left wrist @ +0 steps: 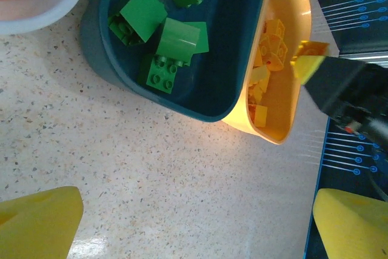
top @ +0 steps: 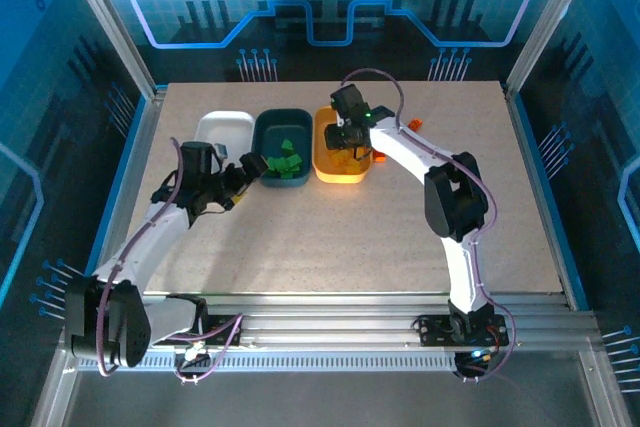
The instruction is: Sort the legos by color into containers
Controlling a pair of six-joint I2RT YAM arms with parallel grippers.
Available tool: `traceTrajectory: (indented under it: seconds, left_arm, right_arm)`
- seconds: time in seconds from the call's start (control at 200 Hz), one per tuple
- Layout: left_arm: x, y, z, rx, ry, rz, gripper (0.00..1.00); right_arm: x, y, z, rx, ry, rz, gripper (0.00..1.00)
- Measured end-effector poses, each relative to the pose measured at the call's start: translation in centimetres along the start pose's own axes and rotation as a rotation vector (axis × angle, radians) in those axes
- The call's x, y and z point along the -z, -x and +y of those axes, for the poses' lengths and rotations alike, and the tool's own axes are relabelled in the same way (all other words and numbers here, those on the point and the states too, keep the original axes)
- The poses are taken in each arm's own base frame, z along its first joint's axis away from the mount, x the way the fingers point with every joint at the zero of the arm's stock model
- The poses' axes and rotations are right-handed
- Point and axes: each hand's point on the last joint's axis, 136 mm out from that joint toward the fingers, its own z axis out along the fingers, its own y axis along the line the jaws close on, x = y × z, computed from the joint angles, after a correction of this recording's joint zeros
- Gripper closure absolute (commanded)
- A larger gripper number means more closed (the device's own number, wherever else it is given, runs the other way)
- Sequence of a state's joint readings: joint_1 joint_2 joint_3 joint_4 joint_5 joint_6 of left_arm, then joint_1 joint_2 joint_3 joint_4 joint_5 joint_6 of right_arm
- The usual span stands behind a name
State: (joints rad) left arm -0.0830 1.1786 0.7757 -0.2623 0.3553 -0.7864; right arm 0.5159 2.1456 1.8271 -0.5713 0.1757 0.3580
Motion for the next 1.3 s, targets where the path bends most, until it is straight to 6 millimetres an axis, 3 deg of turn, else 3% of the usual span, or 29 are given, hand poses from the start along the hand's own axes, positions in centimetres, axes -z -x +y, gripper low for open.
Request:
traceTrajectory:
  seconds: [0.065,0.225,0.335,0.425,0.57,0.665,0.76,0.96,1.086,1.301]
  left_arm:
    - [0.4,0.0,-0.1,0.000,-0.004,-0.006,0.01]
    - [0.6,-0.1,0.0,0.003,-0.005,-0.004,0.01]
    - [0.6,-0.3,0.1,0.005,-0.006,0.003,0.01]
    - [0.6,-0.5,0.0,0.005,-0.012,0.012,0.01]
    - [0.4,-0.8,-0.3,0.005,-0.031,0.034,0.01]
    - [0.3,-0.9,-0.5,0.004,-0.042,0.044,0.01]
    - [0.3,-1.0,-0.7,0.000,-0.053,0.050,0.01]
    - [-0.4,-1.7,-0.7,-0.004,-0.050,0.085,0.01]
    - [-0.9,-2.2,-0.7,-0.007,-0.042,0.106,0.01]
    - [-0.8,-1.9,-1.7,-0.021,-0.057,0.103,0.01]
  right_arm:
    - [-0.6,-0.5,-0.2,0.012,-0.008,0.025,0.35]
    - [-0.4,-0.6,-0.5,0.024,-0.014,0.035,0.31]
    - [0.2,0.0,-2.0,0.003,-0.026,0.020,0.30]
    - [1.2,1.2,-4.7,-0.025,-0.051,-0.004,0.30]
    - [1.8,3.2,-11.1,-0.081,-0.113,-0.031,0.29]
    - [1.2,4.3,-14.9,-0.098,-0.146,-0.029,0.28]
    - [-0.3,4.5,-17.0,-0.079,-0.168,-0.002,0.25]
    - [-4.6,2.3,-17.5,0.006,-0.154,0.115,0.23]
    - [-5.9,1.0,-17.7,0.026,-0.154,0.173,0.22]
    - [-7.0,3.7,-18.0,0.059,-0.159,0.135,0.23]
